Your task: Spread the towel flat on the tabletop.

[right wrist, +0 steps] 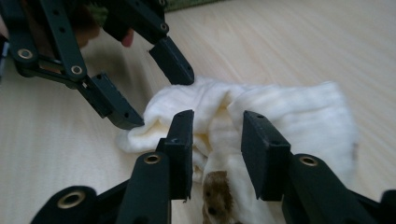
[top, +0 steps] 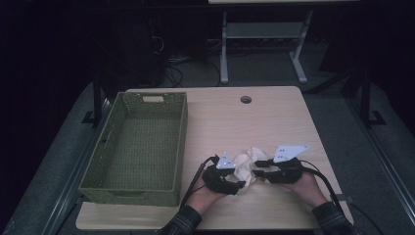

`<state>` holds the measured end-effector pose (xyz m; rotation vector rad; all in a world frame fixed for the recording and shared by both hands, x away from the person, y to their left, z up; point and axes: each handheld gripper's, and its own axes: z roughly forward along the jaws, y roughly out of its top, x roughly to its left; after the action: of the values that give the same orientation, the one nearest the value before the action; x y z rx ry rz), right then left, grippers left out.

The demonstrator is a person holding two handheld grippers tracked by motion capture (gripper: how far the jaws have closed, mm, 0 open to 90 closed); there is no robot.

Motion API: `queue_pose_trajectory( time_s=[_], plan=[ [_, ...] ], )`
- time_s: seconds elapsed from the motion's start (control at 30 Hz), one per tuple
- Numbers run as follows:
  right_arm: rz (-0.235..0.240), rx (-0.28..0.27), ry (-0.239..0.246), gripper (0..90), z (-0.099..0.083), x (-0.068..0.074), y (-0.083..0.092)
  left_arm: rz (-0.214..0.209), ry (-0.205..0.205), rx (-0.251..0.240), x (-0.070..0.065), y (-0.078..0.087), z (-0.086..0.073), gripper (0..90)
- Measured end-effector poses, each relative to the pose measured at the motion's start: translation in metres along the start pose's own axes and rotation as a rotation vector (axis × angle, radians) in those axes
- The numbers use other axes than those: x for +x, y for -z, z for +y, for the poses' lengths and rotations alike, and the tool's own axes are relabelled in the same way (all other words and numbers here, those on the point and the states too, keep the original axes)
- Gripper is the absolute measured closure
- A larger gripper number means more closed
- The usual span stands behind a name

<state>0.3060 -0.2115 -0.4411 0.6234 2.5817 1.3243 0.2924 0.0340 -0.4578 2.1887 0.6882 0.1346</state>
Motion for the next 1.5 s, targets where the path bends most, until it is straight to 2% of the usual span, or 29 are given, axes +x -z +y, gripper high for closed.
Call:
queue_pose_trajectory(
  time_s=[0.13,0.27,0.3,0.33,0.37,0.43,0.5,0.53,0.63,0.67,0.8,0.83,0.97,1.03,1.2,1.23,1.3,1.37,1.4,1.43,1.5],
  plan=[
    [-0.011,0.034,0.004,65.3,0.0,-0.001,-0.015,0.016,-0.006,0.026,0.005,-0.003,-0.002,41.3],
    [-0.015,0.036,-0.023,74.2,0.0,-0.005,-0.023,0.022,-0.005,0.038,0.006,-0.005,-0.003,44.9],
    [-0.015,0.036,-0.023,74.2,0.0,-0.005,-0.023,0.022,-0.005,0.038,0.006,-0.005,-0.003,45.9],
    [-0.016,0.047,-0.025,79.5,-0.002,-0.008,-0.027,0.024,-0.018,0.053,0.007,-0.005,-0.003,47.3],
    [-0.016,0.047,-0.025,79.5,-0.002,-0.008,-0.027,0.024,-0.019,0.056,0.007,-0.006,-0.003,47.3],
    [-0.015,0.053,-0.031,87.4,-0.003,-0.009,-0.026,0.025,-0.023,0.064,0.007,-0.007,-0.004,52.2],
    [-0.013,0.05,-0.035,87.9,-0.003,-0.009,-0.025,0.025,-0.026,0.072,0.007,-0.007,-0.003,56.9],
    [-0.014,0.046,-0.039,88.0,-0.003,-0.01,-0.024,0.025,-0.024,0.075,0.007,-0.007,-0.003,56.9],
    [-0.01,0.03,-0.047,88.2,-0.002,-0.013,-0.017,0.02,-0.021,0.079,0.007,-0.006,-0.003,66.2],
    [-0.012,0.01,-0.054,88.2,-0.002,-0.016,-0.011,0.015,-0.008,0.077,0.008,-0.006,-0.003,68.7],
    [-0.018,-0.02,-0.069,88.2,-0.001,-0.019,-0.001,0.02,-0.01,0.08,0.009,-0.004,-0.002,72.2],
    [-0.032,-0.042,-0.066,88.3,-0.001,-0.023,0.008,0.022,-0.016,0.083,0.01,-0.003,-0.002,73.1],
    [-0.052,-0.067,-0.079,88.5,0.0,-0.029,0.019,0.036,-0.001,0.066,0.011,-0.001,-0.001,74.7],
    [-0.083,-0.091,-0.1,88.5,-0.001,-0.039,0.031,0.043,-0.01,0.07,0.014,0.002,-0.001,76.1],
    [-0.141,-0.111,-0.132,88.6,-0.004,-0.056,0.048,0.056,0.021,0.031,0.017,0.008,0.001,78.7],
    [-0.141,-0.111,-0.132,88.6,-0.004,-0.056,0.048,0.056,0.021,0.031,0.017,0.008,0.001,79.0],
    [-0.172,-0.119,-0.151,88.6,-0.006,-0.069,0.057,0.063,0.031,0.011,0.018,0.011,0.003,79.1],
    [-0.181,-0.117,-0.156,88.5,-0.007,-0.073,0.058,0.068,0.029,0.009,0.019,0.011,0.003,79.1],
    [-0.193,-0.111,-0.177,88.6,-0.011,-0.083,0.058,0.075,0.031,0.008,0.02,0.01,0.004,79.1],
    [-0.201,-0.099,-0.188,88.5,-0.013,-0.088,0.056,0.075,0.031,0.008,0.02,0.01,0.004,79.1],
    [-0.212,-0.089,-0.205,88.6,-0.017,-0.098,0.051,0.1,0.032,0.0,0.024,0.007,0.006,79.1]
  ],
)
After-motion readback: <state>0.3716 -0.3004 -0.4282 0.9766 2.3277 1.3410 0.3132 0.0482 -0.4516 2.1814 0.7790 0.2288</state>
